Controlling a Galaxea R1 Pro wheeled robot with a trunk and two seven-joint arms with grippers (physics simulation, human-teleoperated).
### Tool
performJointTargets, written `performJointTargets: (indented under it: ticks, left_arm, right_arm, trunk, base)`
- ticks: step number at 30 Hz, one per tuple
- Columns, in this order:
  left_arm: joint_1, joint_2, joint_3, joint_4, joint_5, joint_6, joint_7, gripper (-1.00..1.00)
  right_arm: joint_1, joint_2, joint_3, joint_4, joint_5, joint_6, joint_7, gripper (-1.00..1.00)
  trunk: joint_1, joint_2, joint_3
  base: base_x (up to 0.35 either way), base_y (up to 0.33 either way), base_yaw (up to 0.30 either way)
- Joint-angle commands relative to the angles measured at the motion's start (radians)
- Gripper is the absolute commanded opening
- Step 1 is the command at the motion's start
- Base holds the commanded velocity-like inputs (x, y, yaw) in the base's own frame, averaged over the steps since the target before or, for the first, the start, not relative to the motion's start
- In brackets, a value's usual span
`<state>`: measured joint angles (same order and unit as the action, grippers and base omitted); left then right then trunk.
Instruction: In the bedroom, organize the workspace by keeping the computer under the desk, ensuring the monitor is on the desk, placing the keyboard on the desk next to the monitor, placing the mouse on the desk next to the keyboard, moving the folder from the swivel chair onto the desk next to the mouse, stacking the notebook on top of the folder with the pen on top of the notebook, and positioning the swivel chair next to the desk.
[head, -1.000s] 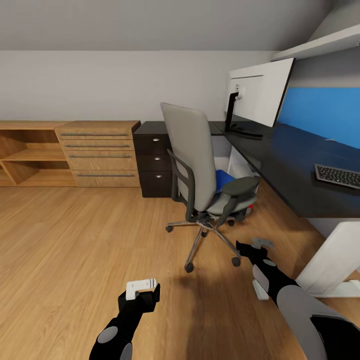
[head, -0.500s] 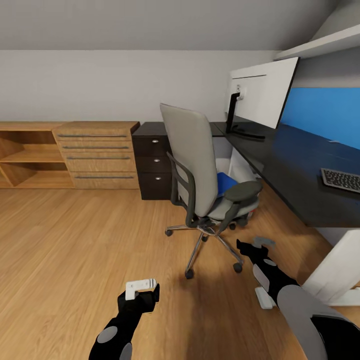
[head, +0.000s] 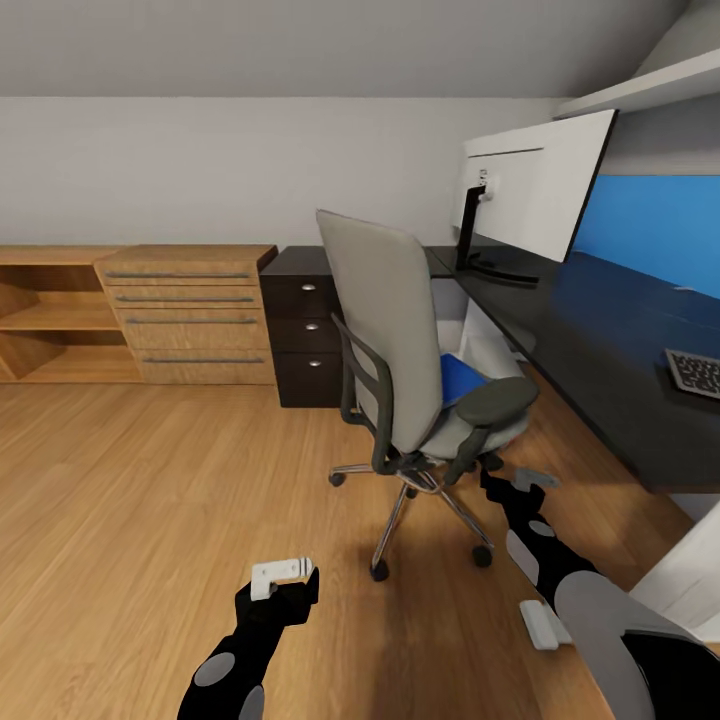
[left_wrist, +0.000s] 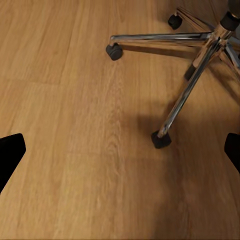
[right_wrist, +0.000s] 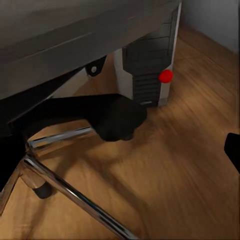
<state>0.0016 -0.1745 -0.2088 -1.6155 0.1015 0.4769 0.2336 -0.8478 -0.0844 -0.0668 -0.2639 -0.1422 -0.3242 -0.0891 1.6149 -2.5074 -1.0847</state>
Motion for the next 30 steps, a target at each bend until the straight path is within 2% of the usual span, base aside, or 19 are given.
performJointTargets:
  ticks: [1,15,30]
  left_arm:
    - [0.000,0.000,-0.001,-0.001,0.011,0.003,0.009,1.00]
    - [0.000,0.000,0.000,-0.001,0.011,0.003,0.009,1.00]
    - [0.000,0.000,0.000,-0.001,0.011,0.002,0.009,1.00]
  right_arm:
    - [-0.001,0.000,0.001,0.001,-0.009,-0.006,-0.003,1.00]
    - [-0.001,0.005,0.004,0.005,-0.011,-0.009,-0.006,1.00]
    - [-0.001,0.007,0.004,0.006,-0.011,-0.009,-0.006,1.00]
  trunk:
    - [0.000,0.000,-0.001]
    - [0.000,0.000,-0.001]
    - [0.000,0.000,0.000]
  base:
    - [0.033,0.000,0.000]
    - [0.080,0.000,0.006]
    - [0.000,0.000,0.255]
